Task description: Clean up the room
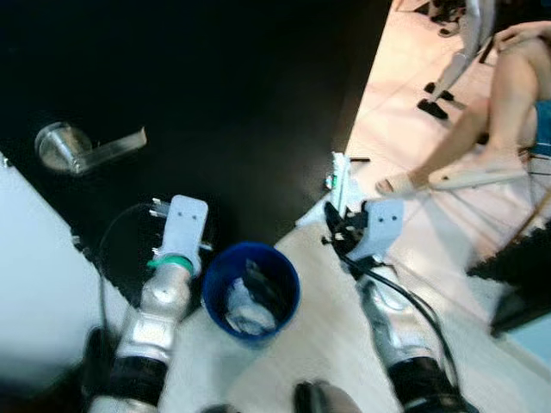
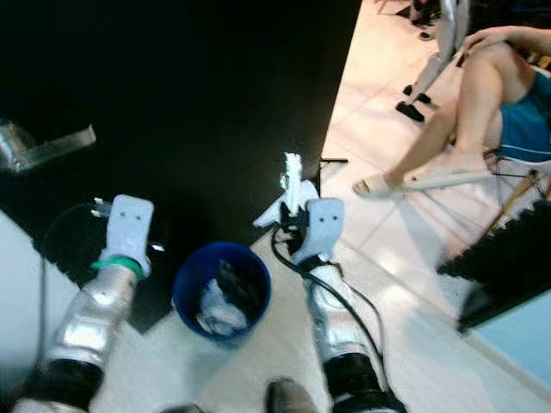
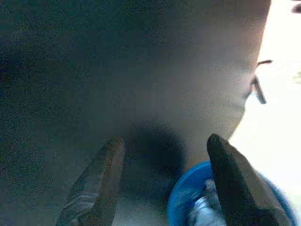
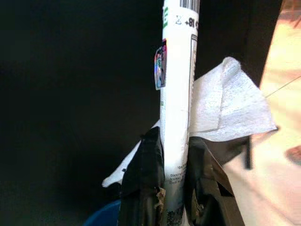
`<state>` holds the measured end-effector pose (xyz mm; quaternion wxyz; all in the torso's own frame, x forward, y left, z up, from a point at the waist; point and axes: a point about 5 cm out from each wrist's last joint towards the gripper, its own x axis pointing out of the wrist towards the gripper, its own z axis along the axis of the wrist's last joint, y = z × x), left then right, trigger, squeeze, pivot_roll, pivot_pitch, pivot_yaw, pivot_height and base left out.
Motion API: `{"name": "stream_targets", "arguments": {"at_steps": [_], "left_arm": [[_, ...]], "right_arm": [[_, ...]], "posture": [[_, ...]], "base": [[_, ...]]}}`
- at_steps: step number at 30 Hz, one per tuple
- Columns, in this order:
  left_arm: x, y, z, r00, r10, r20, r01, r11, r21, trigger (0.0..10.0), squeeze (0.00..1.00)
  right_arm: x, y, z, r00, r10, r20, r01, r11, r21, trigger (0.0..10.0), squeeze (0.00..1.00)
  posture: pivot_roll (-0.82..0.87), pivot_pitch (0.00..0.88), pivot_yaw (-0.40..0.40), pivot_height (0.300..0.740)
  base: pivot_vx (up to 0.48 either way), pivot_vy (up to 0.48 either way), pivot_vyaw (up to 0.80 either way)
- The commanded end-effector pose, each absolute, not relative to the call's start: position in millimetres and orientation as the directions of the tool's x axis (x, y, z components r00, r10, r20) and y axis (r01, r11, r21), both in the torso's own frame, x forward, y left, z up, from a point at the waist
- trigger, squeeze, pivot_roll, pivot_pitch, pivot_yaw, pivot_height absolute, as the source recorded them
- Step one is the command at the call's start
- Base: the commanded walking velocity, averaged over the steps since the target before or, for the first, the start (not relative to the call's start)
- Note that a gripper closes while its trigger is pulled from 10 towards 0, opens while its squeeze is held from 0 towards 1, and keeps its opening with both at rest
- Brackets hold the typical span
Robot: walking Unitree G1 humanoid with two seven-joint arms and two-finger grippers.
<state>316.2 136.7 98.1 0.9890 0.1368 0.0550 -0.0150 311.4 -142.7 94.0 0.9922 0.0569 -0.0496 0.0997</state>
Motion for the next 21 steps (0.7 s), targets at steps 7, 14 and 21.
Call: {"name": "stream_targets", "arguments": {"at_steps": [7,14,21], "left_arm": [[298,131,75,0.938,-0.225,-0.265,0.293,0.922,0.253,10.0,0.00],[276,135,68,0.877,-0.343,-0.337,0.438,0.858,0.268,10.0,0.00],[247,151,68,0.857,-0.335,-0.391,0.467,0.826,0.316,10.0,0.00]], "right_arm": [[309,-139,84,0.979,0.190,0.072,-0.196,0.976,0.093,10.0,0.00],[307,-122,77,0.955,0.292,0.050,-0.296,0.948,0.120,10.0,0.00],[315,-93,73,0.914,0.406,0.005,-0.403,0.907,0.124,10.0,0.00]], "posture": [[0.02,0.000,0.045,0.734],[0.06,0.022,0.039,0.734],[0.16,0.111,0.009,0.734]], "base": [[0.000,0.000,0.00],[0.000,0.000,0.00],[0.000,0.000,0.00]]}}
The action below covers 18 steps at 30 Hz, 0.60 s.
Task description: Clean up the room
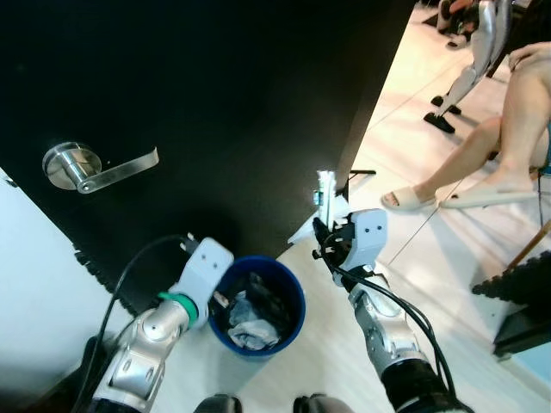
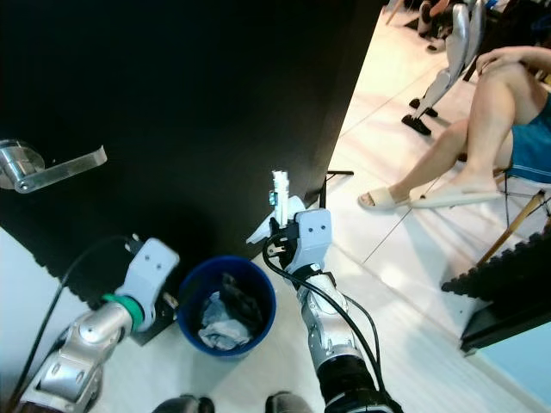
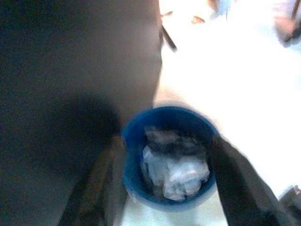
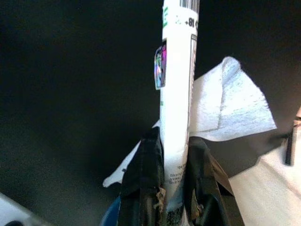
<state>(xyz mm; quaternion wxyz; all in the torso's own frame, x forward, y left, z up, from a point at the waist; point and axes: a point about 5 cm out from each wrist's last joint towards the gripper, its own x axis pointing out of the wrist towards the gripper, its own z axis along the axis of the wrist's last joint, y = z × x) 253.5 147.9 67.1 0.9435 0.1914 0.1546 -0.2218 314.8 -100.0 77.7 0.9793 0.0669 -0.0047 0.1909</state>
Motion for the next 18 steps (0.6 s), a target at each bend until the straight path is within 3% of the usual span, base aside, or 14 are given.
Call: {"name": "stream_targets", "arguments": {"at_steps": [1,11,12,13,16,18], "left_arm": [[247,151,68,0.857,-0.335,-0.391,0.467,0.826,0.316,10.0,0.00],[234,160,74,0.880,-0.270,-0.390,0.414,0.839,0.352,10.0,0.00],[211,161,82,0.879,-0.259,-0.400,0.404,0.850,0.338,10.0,0.00],[211,161,82,0.879,-0.259,-0.400,0.404,0.850,0.338,10.0,0.00],[156,155,109,0.856,-0.291,-0.427,0.425,0.866,0.263,10.0,0.00],[148,152,115,0.847,-0.314,-0.429,0.439,0.868,0.233,10.0,0.00]], "right_arm": [[315,-93,73,0.914,0.406,0.005,-0.403,0.907,0.124,10.0,0.00],[319,-84,69,0.901,0.431,-0.037,-0.424,0.897,0.122,10.0,0.00],[322,-77,68,0.895,0.442,-0.060,-0.434,0.894,0.113,10.0,0.00],[322,-77,68,0.895,0.442,-0.060,-0.434,0.894,0.113,10.0,0.00],[326,-67,66,0.892,0.442,-0.095,-0.434,0.896,0.097,10.0,0.00],[327,-66,66,0.893,0.438,-0.104,-0.429,0.898,0.099,10.0,0.00]], "posture": [[0.16,0.111,0.009,0.734],[0.21,0.148,-0.001,0.734],[0.30,0.291,-0.007,0.734],[0.30,0.291,-0.007,0.734],[0.35,0.374,0.012,0.734],[0.36,0.378,0.013,0.734]], "base": [[0.000,0.000,0.00],[0.000,0.000,0.00],[0.000,0.000,0.00],[0.000,0.000,0.00],[0.000,0.000,0.00],[0.000,0.000,0.00]]}}
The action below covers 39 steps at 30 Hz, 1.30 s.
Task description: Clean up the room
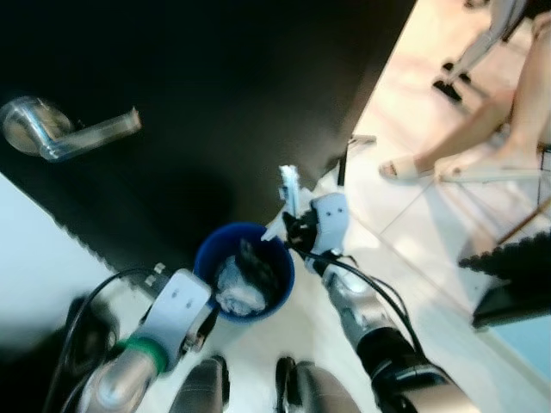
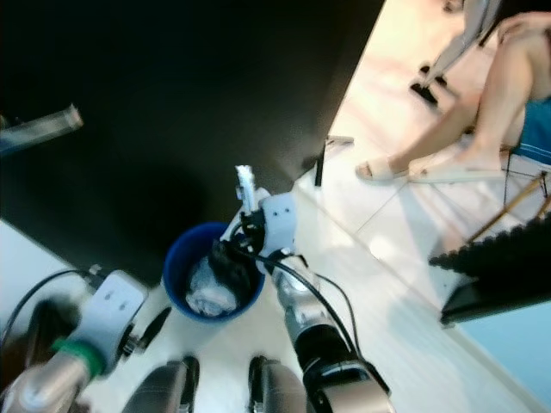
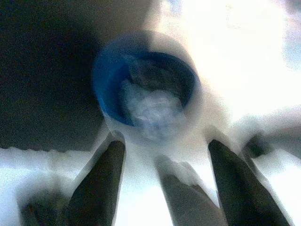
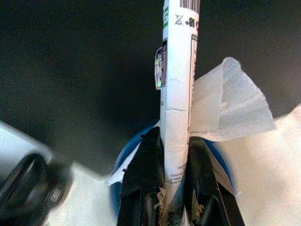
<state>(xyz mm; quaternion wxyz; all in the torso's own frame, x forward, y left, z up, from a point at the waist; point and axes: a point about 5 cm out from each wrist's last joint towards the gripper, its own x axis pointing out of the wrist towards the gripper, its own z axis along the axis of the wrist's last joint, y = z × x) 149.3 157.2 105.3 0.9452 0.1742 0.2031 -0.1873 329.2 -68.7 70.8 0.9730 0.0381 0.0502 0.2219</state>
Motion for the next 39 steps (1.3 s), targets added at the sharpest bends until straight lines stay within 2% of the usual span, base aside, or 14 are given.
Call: {"name": "stream_targets", "arguments": {"at_steps": [1,6,7,8,10,19,20,21,24,25,30,32,34,39], "left_arm": [[148,152,115,0.847,-0.314,-0.429,0.439,0.868,0.233,10.0,0.00],[135,148,126,0.824,-0.369,-0.431,0.480,0.858,0.183,10.0,0.00],[136,149,126,0.829,-0.362,-0.427,0.474,0.860,0.191,10.0,0.00],[137,149,127,0.836,-0.353,-0.420,0.466,0.861,0.205,10.0,0.00],[142,149,127,0.849,-0.332,-0.411,0.445,0.868,0.219,10.0,0.00],[151,143,128,0.854,-0.328,-0.404,0.436,0.875,0.211,10.0,0.00],[153,142,129,0.853,-0.328,-0.405,0.437,0.874,0.212,10.0,0.00],[156,141,129,0.852,-0.332,-0.405,0.440,0.874,0.208,10.0,0.00],[159,140,128,0.851,-0.335,-0.405,0.442,0.873,0.206,10.0,0.00],[168,137,125,0.851,-0.344,-0.397,0.450,0.868,0.211,10.0,0.00],[192,133,115,0.861,-0.344,-0.375,0.447,0.864,0.231,10.0,0.00],[213,132,108,0.880,-0.319,-0.350,0.414,0.877,0.242,10.0,0.00],[213,132,108,0.880,-0.319,-0.350,0.414,0.877,0.242,10.0,0.00],[246,128,95,0.909,-0.285,-0.306,0.367,0.894,0.257,10.0,0.00]], "right_arm": [[327,-66,66,0.893,0.438,-0.104,-0.429,0.898,0.099,10.0,0.00],[327,-61,61,0.886,0.440,-0.143,-0.425,0.896,0.126,10.0,0.03],[326,-59,60,0.883,0.446,-0.147,-0.429,0.893,0.136,10.0,0.10],[325,-57,60,0.880,0.452,-0.143,-0.434,0.890,0.144,10.0,0.44],[327,-54,63,0.882,0.454,-0.125,-0.439,0.889,0.133,10.0,1.00],[339,-63,78,0.918,0.392,-0.060,-0.389,0.920,0.052,10.0,1.00],[341,-66,80,0.923,0.381,-0.050,-0.378,0.924,0.056,10.0,0.45],[343,-70,83,0.929,0.368,-0.037,-0.366,0.929,0.052,10.0,0.00],[345,-72,85,0.933,0.359,-0.031,-0.358,0.933,0.048,10.0,0.00],[349,-80,90,0.940,0.342,-0.009,-0.341,0.939,0.039,10.0,0.00],[352,-100,97,0.952,0.304,0.034,-0.305,0.952,0.020,10.0,0.00],[346,-117,94,0.958,0.279,0.063,-0.280,0.960,0.007,10.0,0.00],[346,-117,94,0.958,0.279,0.063,-0.280,0.960,0.007,10.0,0.00],[320,-134,78,0.954,0.292,0.069,-0.294,0.956,0.023,10.0,0.00]], "posture": [[0.36,0.378,0.013,0.734],[0.37,0.403,0.018,0.734],[0.37,0.404,0.017,0.734],[0.37,0.404,0.017,0.734],[0.36,0.395,0.011,0.734],[0.33,0.350,-0.004,0.734],[0.32,0.336,-0.007,0.734],[0.30,0.310,-0.010,0.734],[0.29,0.304,-0.011,0.734],[0.25,0.256,-0.016,0.734],[0.18,0.191,-0.014,0.734],[0.13,0.151,-0.007,0.734],[0.13,0.151,-0.007,0.734],[0.04,0.078,0.014,0.734]], "base": [[0.000,0.000,0.00],[0.000,0.000,0.00],[0.000,0.000,0.00],[0.000,0.000,0.00],[0.000,0.000,0.00],[0.000,0.000,0.00],[0.000,0.000,0.00],[0.000,0.000,0.00],[0.000,0.000,0.00],[0.000,0.000,0.00],[0.000,0.000,0.00],[0.000,0.000,0.00],[0.000,0.000,0.00],[0.000,0.000,0.00]]}}
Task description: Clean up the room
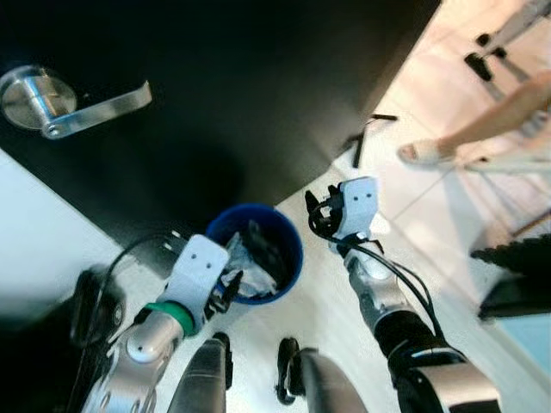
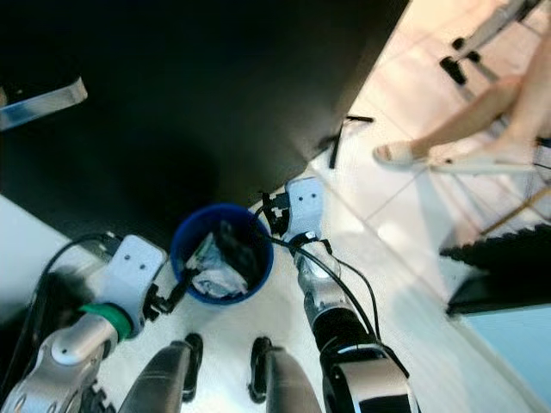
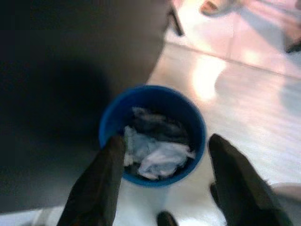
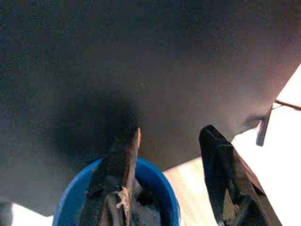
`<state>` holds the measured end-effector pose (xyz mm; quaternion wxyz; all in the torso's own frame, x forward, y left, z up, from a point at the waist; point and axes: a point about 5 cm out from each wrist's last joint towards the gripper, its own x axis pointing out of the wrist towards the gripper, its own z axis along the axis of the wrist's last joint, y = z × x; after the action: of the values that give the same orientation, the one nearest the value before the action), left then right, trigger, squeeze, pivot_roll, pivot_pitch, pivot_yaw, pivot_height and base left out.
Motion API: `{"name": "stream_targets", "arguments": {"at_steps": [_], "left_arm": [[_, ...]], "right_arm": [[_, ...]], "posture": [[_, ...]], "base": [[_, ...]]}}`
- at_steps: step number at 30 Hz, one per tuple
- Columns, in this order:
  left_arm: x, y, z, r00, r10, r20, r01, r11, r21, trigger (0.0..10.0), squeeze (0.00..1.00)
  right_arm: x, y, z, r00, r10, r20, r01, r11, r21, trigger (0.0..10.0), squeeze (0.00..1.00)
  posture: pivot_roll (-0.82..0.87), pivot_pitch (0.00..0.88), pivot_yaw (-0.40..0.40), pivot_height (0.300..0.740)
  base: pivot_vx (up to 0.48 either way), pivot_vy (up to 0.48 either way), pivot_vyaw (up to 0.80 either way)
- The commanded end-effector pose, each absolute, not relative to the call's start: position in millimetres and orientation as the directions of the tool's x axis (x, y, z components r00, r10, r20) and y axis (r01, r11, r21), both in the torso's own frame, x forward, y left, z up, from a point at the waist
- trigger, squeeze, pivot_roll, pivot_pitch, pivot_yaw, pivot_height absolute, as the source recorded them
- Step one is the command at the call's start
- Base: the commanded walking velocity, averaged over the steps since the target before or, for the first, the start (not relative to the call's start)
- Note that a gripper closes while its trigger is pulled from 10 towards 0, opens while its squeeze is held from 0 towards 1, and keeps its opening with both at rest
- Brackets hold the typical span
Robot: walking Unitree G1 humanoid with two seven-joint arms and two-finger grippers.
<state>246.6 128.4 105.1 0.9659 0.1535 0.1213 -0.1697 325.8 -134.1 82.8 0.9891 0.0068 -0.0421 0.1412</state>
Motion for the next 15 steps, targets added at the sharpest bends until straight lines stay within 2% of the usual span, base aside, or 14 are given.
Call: {"name": "stream_targets", "arguments": {"at_steps": [1,6,15], "left_arm": [[246,128,95,0.909,-0.285,-0.306,0.367,0.894,0.257,10.0,0.00],[259,125,92,0.905,-0.307,-0.294,0.386,0.884,0.264,10.0,0.00],[265,124,87,0.908,-0.313,-0.277,0.386,0.882,0.268,10.0,0.00]], "right_arm": [[320,-134,78,0.954,0.292,0.069,-0.294,0.956,0.023,10.0,0.00],[306,-140,71,0.946,0.319,0.062,-0.322,0.945,0.047,10.0,0.00],[303,-141,72,0.944,0.324,0.064,-0.327,0.944,0.049,10.0,0.00]], "posture": [[0.04,0.078,0.014,0.734],[0.02,0.061,0.018,0.734],[0.02,0.061,0.018,0.734]], "base": [[0.000,0.000,0.00],[0.000,0.000,0.00],[0.000,0.000,0.00]]}}
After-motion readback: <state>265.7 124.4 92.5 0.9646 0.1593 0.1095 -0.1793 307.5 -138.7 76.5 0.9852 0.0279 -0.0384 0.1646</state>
